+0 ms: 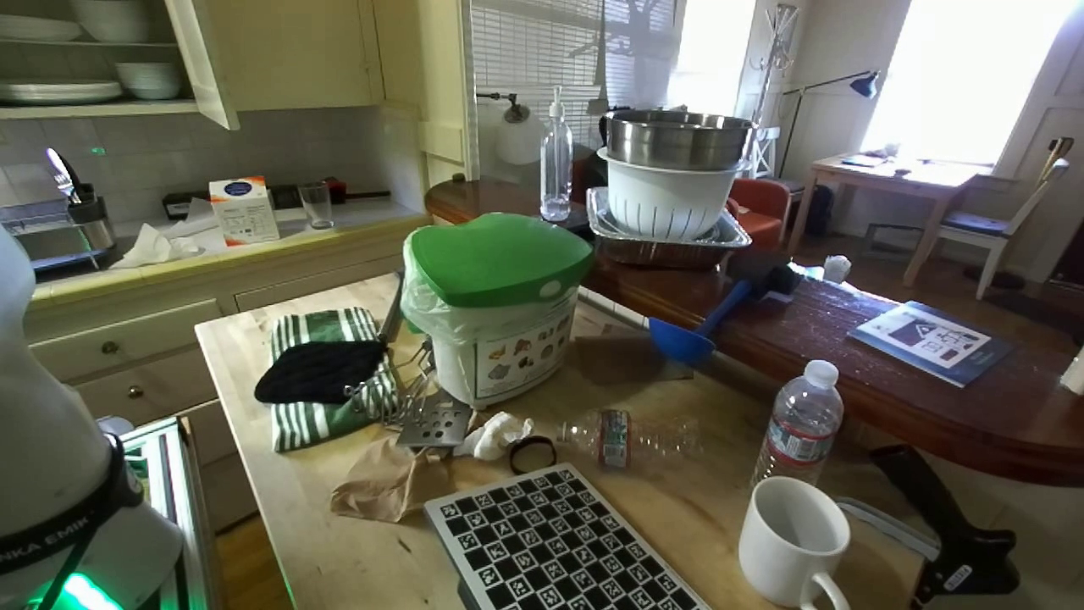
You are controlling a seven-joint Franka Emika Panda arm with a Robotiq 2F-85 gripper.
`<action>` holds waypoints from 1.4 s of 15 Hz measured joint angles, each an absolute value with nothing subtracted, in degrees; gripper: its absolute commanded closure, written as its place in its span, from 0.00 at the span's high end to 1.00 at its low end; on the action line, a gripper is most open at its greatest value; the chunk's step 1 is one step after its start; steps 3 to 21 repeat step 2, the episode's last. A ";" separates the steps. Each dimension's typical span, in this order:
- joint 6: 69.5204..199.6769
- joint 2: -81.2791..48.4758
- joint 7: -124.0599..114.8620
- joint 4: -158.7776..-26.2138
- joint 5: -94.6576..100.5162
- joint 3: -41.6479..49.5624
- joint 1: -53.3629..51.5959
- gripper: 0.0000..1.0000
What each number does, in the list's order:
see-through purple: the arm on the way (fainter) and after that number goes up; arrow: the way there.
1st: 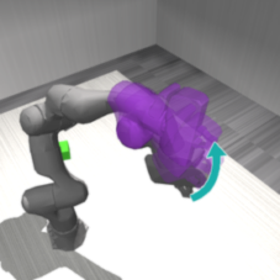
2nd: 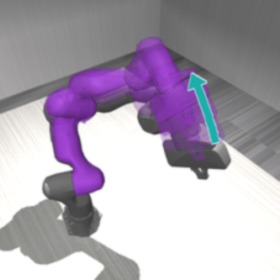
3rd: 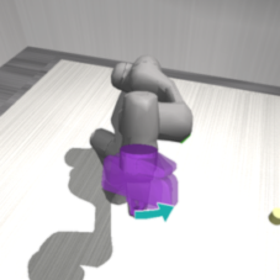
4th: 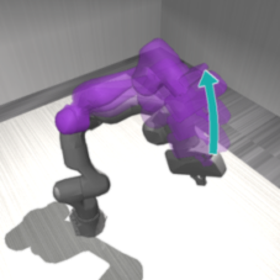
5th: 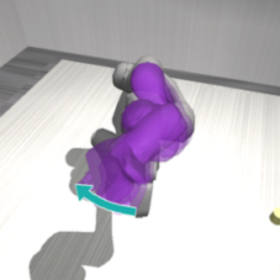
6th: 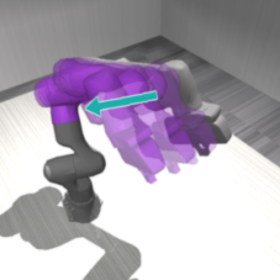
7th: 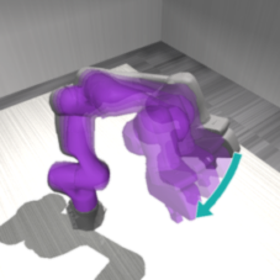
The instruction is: Put the silver bowl inside the white colander
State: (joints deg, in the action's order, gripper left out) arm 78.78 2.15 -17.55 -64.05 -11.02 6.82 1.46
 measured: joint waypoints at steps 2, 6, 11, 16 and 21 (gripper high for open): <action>78.78 2.15 -17.54 -64.00 -11.04 6.82 1.46 1.00; 78.78 2.15 -17.54 -64.00 -11.04 6.82 1.46 1.00; 78.78 2.15 -17.54 -64.00 -11.04 6.82 1.46 1.00; 78.78 2.15 -17.54 -64.00 -11.04 6.82 1.46 1.00; 78.78 2.15 -17.54 -64.00 -11.04 6.82 1.46 1.00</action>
